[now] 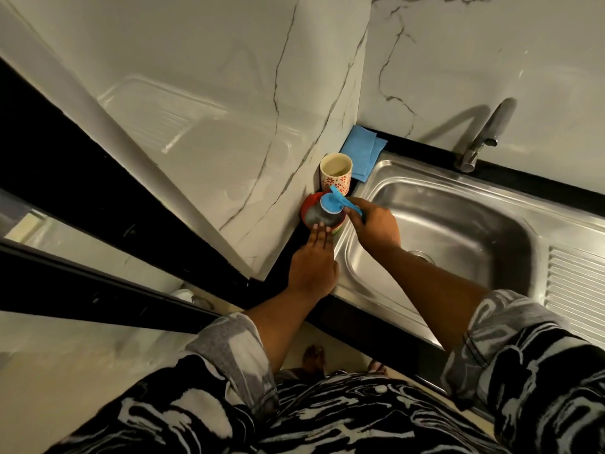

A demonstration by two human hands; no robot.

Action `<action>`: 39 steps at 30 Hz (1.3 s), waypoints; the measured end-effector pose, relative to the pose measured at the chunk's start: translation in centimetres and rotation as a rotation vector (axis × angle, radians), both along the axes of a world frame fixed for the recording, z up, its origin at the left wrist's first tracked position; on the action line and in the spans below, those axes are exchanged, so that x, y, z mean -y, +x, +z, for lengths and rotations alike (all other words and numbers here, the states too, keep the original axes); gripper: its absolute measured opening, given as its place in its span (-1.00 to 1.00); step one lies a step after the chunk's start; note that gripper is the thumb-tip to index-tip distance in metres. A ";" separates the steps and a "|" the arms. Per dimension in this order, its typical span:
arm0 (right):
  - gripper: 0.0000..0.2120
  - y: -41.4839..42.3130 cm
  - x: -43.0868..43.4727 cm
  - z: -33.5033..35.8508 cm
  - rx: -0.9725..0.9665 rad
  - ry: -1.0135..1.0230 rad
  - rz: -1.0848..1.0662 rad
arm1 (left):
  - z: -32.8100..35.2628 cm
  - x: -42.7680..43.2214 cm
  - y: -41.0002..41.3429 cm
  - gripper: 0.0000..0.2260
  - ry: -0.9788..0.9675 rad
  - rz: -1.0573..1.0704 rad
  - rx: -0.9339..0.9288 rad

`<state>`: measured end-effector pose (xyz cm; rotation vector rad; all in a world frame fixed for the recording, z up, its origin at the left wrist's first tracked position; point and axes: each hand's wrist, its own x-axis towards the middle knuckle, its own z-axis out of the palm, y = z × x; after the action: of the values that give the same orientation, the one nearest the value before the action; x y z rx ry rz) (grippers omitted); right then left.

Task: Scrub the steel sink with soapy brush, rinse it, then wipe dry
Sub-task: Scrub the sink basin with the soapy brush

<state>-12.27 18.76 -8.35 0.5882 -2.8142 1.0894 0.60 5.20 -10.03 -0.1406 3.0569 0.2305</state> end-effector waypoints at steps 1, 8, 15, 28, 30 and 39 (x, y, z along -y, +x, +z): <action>-0.65 -0.1 -0.2 0.2 0.048 -0.052 -0.048 | 0.1 -0.3 0.0 -0.33 0.009 0.006 -0.004; -0.63 -1.1 -3.3 0.4 0.352 -0.470 -0.296 | -0.7 -2.8 -0.8 -0.35 0.078 -0.279 -0.044; -0.71 -0.4 -9.3 -2.5 0.415 -0.515 -0.503 | -2.3 -2.9 -3.4 -0.34 0.064 -0.409 0.081; -0.76 1.4 -14.5 -10.9 0.675 -0.139 -0.525 | -4.7 -4.2 -6.2 -0.21 0.062 -0.369 0.165; -0.73 1.0 -14.7 -12.4 0.732 0.025 -0.393 | -5.1 -4.5 -6.1 -0.20 0.070 -0.349 0.169; -0.60 -0.8 -12.4 -15.1 0.678 0.223 -0.229 | -5.7 -5.0 -7.5 -0.18 0.086 -0.338 0.092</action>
<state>-13.10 31.17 -23.50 -0.1430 -3.4828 1.0919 -6.87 10.15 -15.76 0.3570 2.9105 0.3211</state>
